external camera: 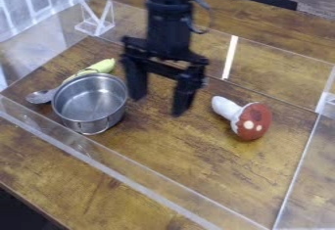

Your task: Put the mushroom in the silver pot

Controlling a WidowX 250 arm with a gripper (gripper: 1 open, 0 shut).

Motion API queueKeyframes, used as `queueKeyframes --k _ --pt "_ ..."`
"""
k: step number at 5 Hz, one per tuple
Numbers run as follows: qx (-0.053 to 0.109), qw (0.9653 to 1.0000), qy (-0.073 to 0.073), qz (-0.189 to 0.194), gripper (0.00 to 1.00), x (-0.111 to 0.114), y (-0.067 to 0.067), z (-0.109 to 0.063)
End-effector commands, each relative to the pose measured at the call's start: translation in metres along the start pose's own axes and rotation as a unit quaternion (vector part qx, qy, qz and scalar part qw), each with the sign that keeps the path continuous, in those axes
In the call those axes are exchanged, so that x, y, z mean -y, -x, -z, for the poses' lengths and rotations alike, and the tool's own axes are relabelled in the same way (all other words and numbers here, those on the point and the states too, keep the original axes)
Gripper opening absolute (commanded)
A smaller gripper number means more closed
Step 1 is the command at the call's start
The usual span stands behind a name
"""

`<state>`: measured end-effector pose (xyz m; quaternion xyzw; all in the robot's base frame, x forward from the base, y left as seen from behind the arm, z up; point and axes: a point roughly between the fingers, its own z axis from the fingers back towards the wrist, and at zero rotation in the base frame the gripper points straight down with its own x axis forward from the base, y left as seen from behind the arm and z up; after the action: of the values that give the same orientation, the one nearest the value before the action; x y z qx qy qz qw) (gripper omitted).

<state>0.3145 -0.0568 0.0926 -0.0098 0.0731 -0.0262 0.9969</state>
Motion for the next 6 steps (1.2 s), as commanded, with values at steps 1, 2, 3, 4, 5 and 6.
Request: queueKeyframes --k 1,2,3,4,5,6 --pt "0.041 0.9991 0.001 0.006 1.0 0.032 -0.028 -0.018" --pt "0.051 0.9987 -0.002 0.003 1.0 0.056 -0.049 -0.017" --pt "0.055 0.9985 -0.005 0.001 1.0 0.069 -0.066 -0.011" --pt "0.051 0.9987 -0.009 -0.004 1.0 0.073 -0.076 -0.003" --pt "0.042 0.9989 -0.015 -0.009 1.0 0.073 -0.086 0.007" --pt "0.036 0.9991 -0.021 -0.013 1.0 0.073 -0.095 0.015"
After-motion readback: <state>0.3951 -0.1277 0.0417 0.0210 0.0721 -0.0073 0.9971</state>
